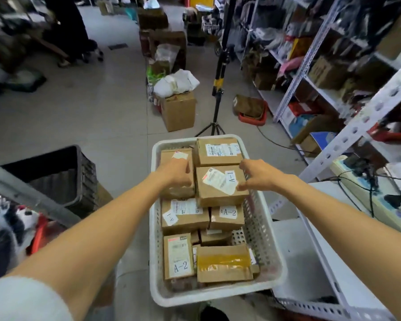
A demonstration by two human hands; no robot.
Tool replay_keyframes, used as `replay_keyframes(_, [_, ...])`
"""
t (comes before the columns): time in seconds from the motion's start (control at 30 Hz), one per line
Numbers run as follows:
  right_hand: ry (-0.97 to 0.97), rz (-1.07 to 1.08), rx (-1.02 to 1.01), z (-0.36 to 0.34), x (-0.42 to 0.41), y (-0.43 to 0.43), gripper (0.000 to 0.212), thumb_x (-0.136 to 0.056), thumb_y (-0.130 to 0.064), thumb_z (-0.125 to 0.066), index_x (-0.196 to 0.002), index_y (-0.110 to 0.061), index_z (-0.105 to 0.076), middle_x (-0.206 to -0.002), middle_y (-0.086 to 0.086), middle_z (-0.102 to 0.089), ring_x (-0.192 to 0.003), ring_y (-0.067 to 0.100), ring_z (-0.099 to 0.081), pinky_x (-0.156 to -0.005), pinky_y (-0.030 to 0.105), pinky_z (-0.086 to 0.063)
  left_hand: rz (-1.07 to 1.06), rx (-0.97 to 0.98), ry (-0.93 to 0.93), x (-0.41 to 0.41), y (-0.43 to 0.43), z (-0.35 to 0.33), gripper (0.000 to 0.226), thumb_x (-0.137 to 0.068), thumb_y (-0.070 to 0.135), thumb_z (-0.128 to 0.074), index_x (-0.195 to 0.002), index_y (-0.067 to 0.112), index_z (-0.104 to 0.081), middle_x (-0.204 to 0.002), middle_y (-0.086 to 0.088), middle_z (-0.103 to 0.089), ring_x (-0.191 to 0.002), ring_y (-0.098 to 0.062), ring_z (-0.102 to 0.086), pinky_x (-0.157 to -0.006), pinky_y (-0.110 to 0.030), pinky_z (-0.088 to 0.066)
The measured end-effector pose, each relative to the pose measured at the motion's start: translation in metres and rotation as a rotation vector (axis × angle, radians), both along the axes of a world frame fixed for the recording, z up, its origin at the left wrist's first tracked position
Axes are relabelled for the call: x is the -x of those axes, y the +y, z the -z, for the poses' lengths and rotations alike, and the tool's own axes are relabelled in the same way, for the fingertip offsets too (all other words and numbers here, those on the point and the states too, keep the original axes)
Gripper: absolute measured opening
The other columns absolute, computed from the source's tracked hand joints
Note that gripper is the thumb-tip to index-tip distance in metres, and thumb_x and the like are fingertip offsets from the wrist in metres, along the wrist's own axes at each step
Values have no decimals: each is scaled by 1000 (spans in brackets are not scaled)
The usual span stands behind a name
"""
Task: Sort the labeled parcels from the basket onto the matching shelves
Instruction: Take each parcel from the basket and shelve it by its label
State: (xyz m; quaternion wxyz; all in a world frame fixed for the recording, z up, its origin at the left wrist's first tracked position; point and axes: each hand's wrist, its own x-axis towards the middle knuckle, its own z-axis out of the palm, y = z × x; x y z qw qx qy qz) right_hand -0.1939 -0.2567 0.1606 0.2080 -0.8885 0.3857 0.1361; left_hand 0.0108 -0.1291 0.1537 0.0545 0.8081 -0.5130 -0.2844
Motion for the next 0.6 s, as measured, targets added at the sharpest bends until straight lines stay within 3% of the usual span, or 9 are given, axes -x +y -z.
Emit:
replay_keyframes(0.17, [24, -14, -77, 40, -17, -43, 67, -77, -35, -77, -130, -10, -44, -129, 10, -54, -112, 25, -54, -92, 38, -48, -79, -84, 21, 0, -28, 41, 32, -81, 27, -66, -110, 16, -58, -109, -5, -61, -99, -22, -57, -90, -39, -51])
replay_keyframes(0.33, [80, -38, -113, 95, -29, -75, 67, -75, -36, -79, -127, -9, -45, -129, 10, -52, -112, 25, -51, -93, 38, -46, -117, -156, 116, 11, -48, 89, 27, -84, 23, -68, -106, 11, -58, -100, -4, -60, -94, -21, -57, -80, -34, -48])
replay_keyframes(0.47, [51, -31, -97, 139, -40, -89, 85, -68, -37, -83, -137, -13, -40, -136, 10, -44, -125, 27, -42, -102, 38, -37, -128, -201, 183, 16, -58, 127, 35, -83, 26, -67, -113, 11, -57, -108, -6, -63, -100, -25, -60, -87, -39, -51])
replay_keyframes(0.6, [16, -14, -126, 176, -50, -105, 97, -62, -38, -86, -141, -17, -34, -141, 9, -36, -132, 28, -31, -108, 43, -32, -207, -181, 243, 22, -61, 167, 48, -77, 28, -73, -117, 15, -49, -108, -5, -61, -99, -24, -59, -85, -38, -50])
